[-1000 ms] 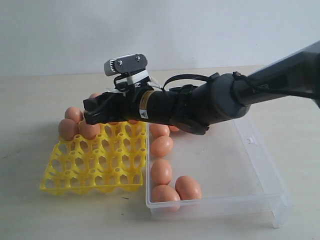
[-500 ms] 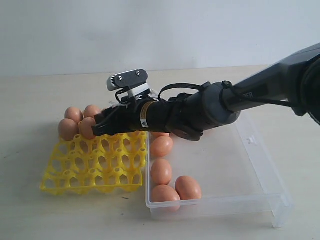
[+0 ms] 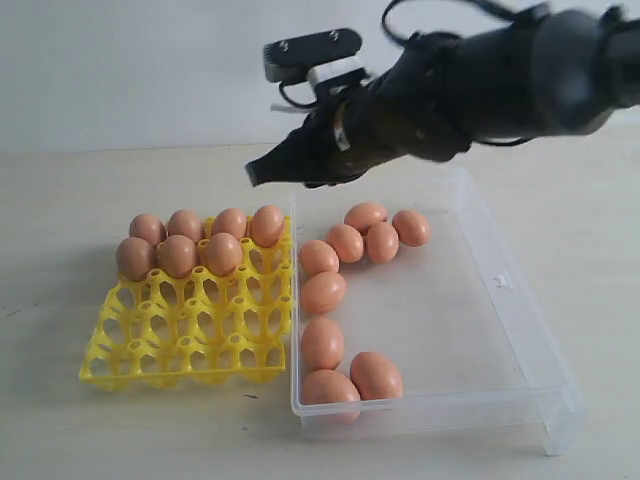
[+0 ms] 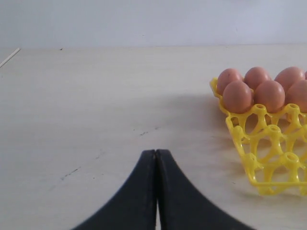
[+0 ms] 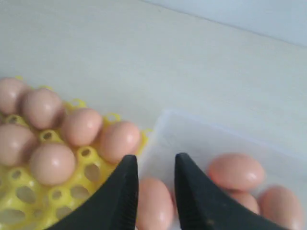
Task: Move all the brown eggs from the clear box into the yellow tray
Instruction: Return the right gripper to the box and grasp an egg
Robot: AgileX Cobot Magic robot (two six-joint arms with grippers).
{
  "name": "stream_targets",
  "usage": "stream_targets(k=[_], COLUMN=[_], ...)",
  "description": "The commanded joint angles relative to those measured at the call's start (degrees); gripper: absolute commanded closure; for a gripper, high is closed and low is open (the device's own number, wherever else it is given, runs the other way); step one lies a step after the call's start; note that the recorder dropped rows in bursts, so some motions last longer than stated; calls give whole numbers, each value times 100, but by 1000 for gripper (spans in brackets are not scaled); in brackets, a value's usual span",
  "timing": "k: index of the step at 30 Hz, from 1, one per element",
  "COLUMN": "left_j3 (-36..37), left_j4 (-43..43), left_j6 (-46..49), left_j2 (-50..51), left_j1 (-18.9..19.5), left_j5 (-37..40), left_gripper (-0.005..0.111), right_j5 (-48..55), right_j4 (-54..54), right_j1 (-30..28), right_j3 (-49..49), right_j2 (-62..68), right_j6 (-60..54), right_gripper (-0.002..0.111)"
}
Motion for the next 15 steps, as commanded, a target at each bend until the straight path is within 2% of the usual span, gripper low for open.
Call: stream_targets(k=[1, 4, 6, 15], left_j3=[-23, -23, -23, -23], left_j4=[-32, -32, -32, -32], left_j6=[-11, -11, -11, -11], left_j2=[-32, -32, -32, -32], left_j1=[-49, -49, -49, -49], left_j5=[-71, -71, -71, -71], left_gripper=[107, 107, 107, 107], right_j5=[1388, 1432, 1352, 1177], right_j4=[1058, 2174, 2612, 2909], right_j1=[-25, -40, -40, -40], right_j3=[351, 885, 1261, 2144], right_j2=[-662, -904, -1014, -1049], right_j6=[-1234, -2246, -2516, -2516], right_gripper=[80, 71, 65, 52])
